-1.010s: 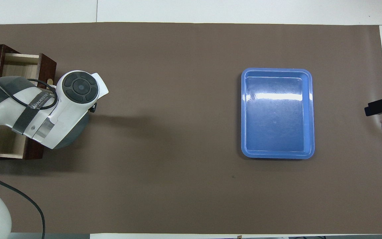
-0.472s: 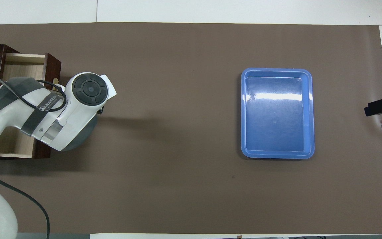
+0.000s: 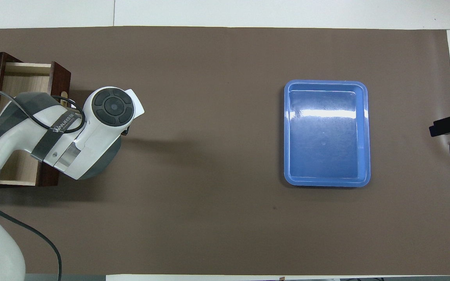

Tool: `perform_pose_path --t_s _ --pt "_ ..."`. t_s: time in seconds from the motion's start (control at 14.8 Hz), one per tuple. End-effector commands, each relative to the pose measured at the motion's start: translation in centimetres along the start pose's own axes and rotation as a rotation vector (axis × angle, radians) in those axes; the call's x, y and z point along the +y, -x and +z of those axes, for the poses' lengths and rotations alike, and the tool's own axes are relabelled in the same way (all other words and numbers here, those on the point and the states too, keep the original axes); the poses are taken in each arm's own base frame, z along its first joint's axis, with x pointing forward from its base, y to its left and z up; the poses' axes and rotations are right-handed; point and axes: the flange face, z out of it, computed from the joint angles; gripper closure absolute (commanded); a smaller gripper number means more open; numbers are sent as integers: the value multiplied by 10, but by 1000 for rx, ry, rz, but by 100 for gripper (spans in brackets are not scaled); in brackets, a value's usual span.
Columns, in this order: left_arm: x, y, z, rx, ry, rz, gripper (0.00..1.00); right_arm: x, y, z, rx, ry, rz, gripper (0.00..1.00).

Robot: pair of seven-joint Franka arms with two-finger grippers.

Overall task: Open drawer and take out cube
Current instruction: 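Release the handle and lower the left gripper into the drawer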

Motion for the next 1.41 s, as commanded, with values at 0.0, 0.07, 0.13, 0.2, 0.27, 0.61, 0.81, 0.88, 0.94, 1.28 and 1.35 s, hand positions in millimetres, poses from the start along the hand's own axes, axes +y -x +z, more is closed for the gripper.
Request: perform_pose_path --t_s 0.0,0.07,0.13,0.2,0.27,0.61,0.81,0.88,0.94,1.28,1.35 --pt "-18 -12 -33 -16 37 -55 0 -1 4 -1 7 -14 -12 0" --pt "-28 -18 -51 -16 87 -100 0 -1 4 -2 12 -13 -12 0" --pt "-35 -23 -65 -14 114 -127 0 -1 4 -2 13 -13 -10 0" --pt "-48 -27 -82 -19 127 -156 0 0 4 -2 13 -13 -8 0" --pt "-57 -31 -94 -33 147 -181 0 1 4 -2 14 -13 -4 0" --pt "-100 -36 -122 -57 261 -306 0 11 -2 -6 58 -4 0 0" --pt "-136 -35 -107 -118 352 -578 0 11 -1 -5 52 -4 -2 0" --pt "-143 -35 -103 -143 373 -680 0 11 1 -3 46 -5 5 0" --pt "-148 -34 -100 -169 396 -763 0 15 2 -2 45 -5 10 0" --pt "-188 -32 -78 -267 426 -1196 0 32 10 3 23 -12 48 0" --pt "-203 -29 -70 -285 419 -1282 0 32 11 4 18 -13 47 0"
